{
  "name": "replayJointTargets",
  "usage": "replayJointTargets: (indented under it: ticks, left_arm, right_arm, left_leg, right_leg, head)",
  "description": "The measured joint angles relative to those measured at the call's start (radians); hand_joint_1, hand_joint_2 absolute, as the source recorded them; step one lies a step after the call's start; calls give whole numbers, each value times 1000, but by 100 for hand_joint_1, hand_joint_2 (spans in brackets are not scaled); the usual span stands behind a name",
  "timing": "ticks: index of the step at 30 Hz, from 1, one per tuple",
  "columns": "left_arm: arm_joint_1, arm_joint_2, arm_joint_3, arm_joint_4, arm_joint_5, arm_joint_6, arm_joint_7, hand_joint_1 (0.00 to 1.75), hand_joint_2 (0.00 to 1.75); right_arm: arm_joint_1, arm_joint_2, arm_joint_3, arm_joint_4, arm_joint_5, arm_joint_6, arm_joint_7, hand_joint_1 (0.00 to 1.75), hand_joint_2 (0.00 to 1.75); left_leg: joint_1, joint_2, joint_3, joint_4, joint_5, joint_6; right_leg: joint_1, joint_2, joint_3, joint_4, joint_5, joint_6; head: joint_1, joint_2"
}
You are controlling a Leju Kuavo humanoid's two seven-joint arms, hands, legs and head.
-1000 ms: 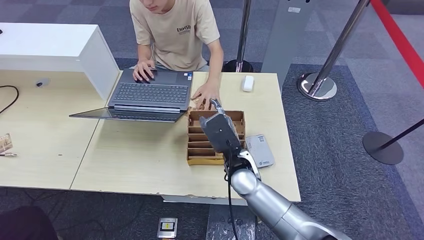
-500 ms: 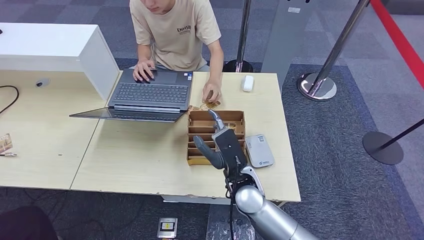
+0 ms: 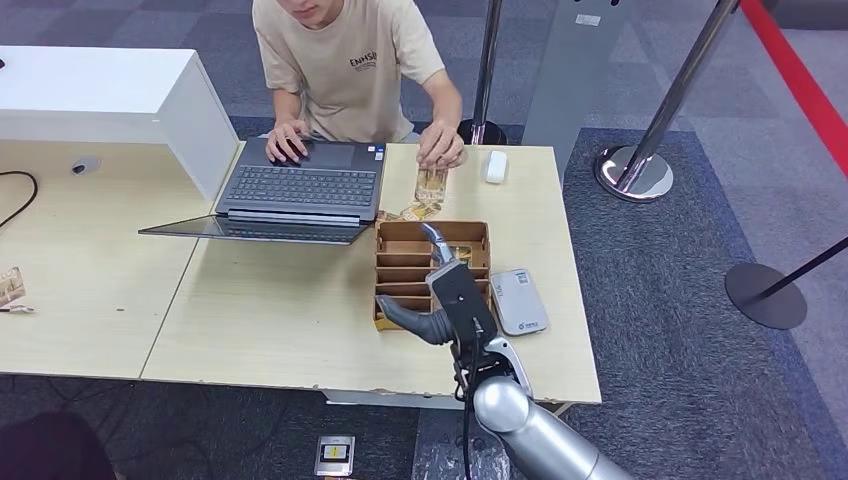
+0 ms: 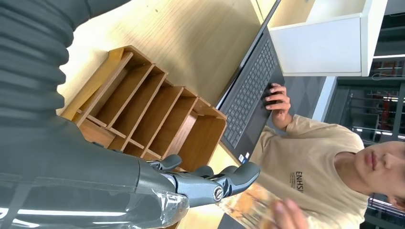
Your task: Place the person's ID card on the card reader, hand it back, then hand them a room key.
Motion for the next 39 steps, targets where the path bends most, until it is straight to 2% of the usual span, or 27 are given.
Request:
replayJointTargets:
  ticks: [8,17,29,33,39]
  left_arm:
    - [0,0,0,0,1,0,1,0,175]
    - [0,0,2,0,5,-3,3,0,175]
    - [1,2,4,0,9,-3,3,0,175]
    - [4,2,5,0,8,-3,3,0,0]
    - [11,4,4,0,9,-3,3,0,0]
  right_arm:
    - [11,-4,0,0,9,-2,3,0,175]
    - [11,-14,7,2,141,-61,56,0,175]
    - [13,-29,7,2,148,-68,64,0,175]
    - [16,-32,7,2,148,-68,66,0,175]
    - [18,-34,7,2,148,-67,61,0,175]
  left_leg:
    - [0,0,0,0,0,0]
    - [0,0,0,0,0,0]
    - [0,0,0,0,0,0]
    - [0,0,0,0,0,0]
    - [0,0,0,0,0,0]
  right_leg:
    - [0,0,0,0,0,0]
    - [0,0,0,0,0,0]
    - [0,0,0,0,0,0]
    - [0,0,0,0,0,0]
    - [0,0,0,0,0,0]
  head:
    - [0,0]
    - [0,0]
    - [0,0]
    - [0,0]
    - [0,0]
